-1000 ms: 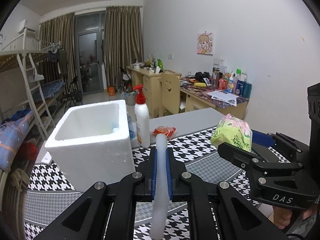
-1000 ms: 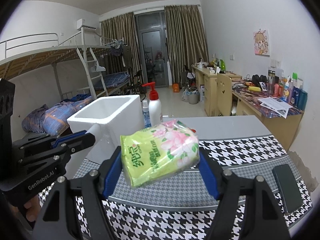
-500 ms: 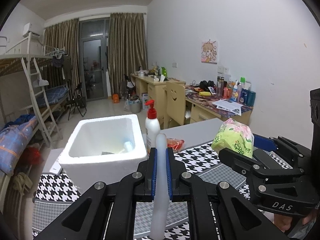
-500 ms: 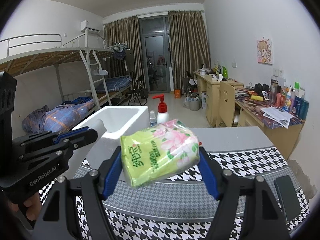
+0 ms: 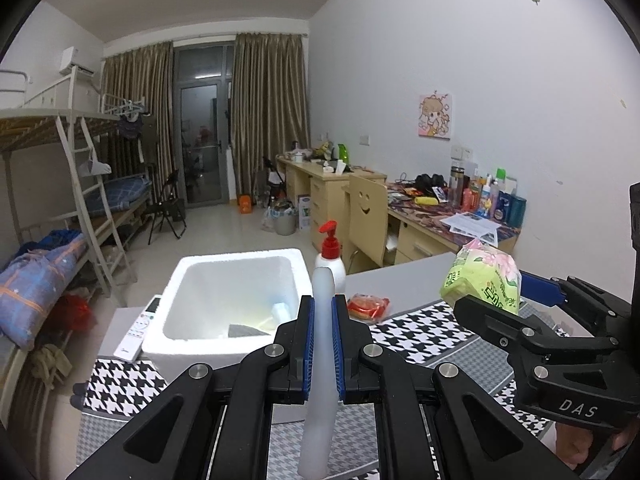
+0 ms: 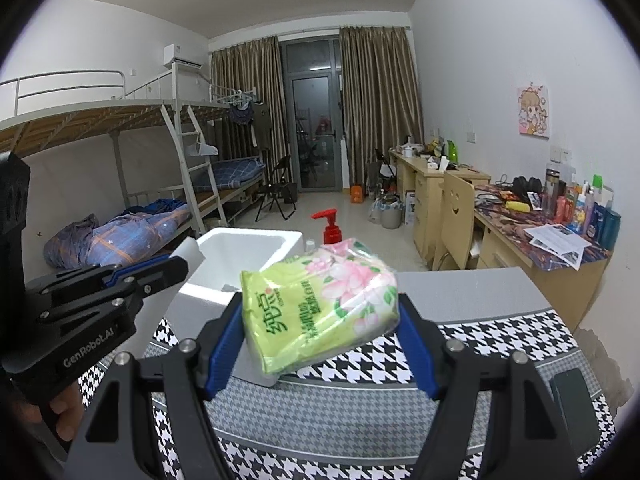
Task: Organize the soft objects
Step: 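Carry the green tissue pack up over the white foam box, then lower the tissue pack into the box and open the right gripper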
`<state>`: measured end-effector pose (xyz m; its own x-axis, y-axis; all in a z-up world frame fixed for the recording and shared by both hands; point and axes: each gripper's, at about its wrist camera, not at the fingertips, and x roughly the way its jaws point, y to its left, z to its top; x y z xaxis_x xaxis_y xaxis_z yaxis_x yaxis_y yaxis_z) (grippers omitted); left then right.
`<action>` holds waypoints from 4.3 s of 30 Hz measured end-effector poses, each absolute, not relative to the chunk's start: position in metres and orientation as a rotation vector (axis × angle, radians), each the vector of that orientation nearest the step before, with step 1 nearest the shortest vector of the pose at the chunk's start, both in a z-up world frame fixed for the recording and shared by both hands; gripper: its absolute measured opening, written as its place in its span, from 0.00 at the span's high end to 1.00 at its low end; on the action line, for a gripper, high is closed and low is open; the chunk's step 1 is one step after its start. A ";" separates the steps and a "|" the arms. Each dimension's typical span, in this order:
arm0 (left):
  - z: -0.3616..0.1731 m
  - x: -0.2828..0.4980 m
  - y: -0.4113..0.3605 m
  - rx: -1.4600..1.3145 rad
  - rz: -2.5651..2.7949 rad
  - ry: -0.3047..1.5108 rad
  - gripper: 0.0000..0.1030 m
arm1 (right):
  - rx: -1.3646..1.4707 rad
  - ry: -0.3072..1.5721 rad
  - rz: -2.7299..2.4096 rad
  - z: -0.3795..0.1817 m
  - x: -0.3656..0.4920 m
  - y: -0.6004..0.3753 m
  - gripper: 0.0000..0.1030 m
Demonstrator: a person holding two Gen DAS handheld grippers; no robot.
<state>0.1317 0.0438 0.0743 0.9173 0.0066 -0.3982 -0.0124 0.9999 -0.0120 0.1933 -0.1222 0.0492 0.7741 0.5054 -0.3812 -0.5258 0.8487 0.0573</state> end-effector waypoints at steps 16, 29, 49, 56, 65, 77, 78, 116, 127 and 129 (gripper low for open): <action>0.083 0.148 0.063 -0.013 0.059 0.397 0.91 | -0.068 0.376 0.580 0.064 0.202 -0.097 0.27; 0.087 0.165 0.077 -0.014 0.099 0.402 0.91 | -0.084 0.382 0.594 0.070 0.216 -0.076 0.27; 0.081 0.191 0.106 -0.043 0.172 0.434 0.91 | -0.113 0.408 0.637 0.066 0.239 -0.049 0.27; 0.075 0.201 0.115 -0.060 0.173 0.459 0.91 | -0.124 0.415 0.639 0.063 0.242 -0.045 0.27; 0.063 0.217 0.128 -0.073 0.164 0.500 0.91 | -0.129 0.423 0.632 0.061 0.247 -0.041 0.27; 0.065 0.208 0.143 -0.075 0.238 0.483 0.14 | -0.135 0.427 0.636 0.061 0.250 -0.032 0.27; 0.065 0.207 0.144 -0.076 0.245 0.480 0.11 | -0.137 0.429 0.639 0.061 0.250 -0.030 0.27; 0.059 0.147 0.194 -0.124 0.402 0.422 0.01 | -0.177 0.466 0.739 0.050 0.264 0.014 0.27; 0.055 0.139 0.202 -0.130 0.414 0.427 0.01 | -0.181 0.493 0.702 0.041 0.273 0.028 0.26; 0.054 0.138 0.202 -0.131 0.416 0.426 0.01 | -0.175 0.505 0.702 0.038 0.275 0.029 0.24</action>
<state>0.1381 0.2020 0.0537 0.8280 0.3639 -0.4267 -0.4181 0.9077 -0.0372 0.2755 0.0294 0.0381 0.6498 0.5728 -0.4997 -0.6554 0.7551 0.0133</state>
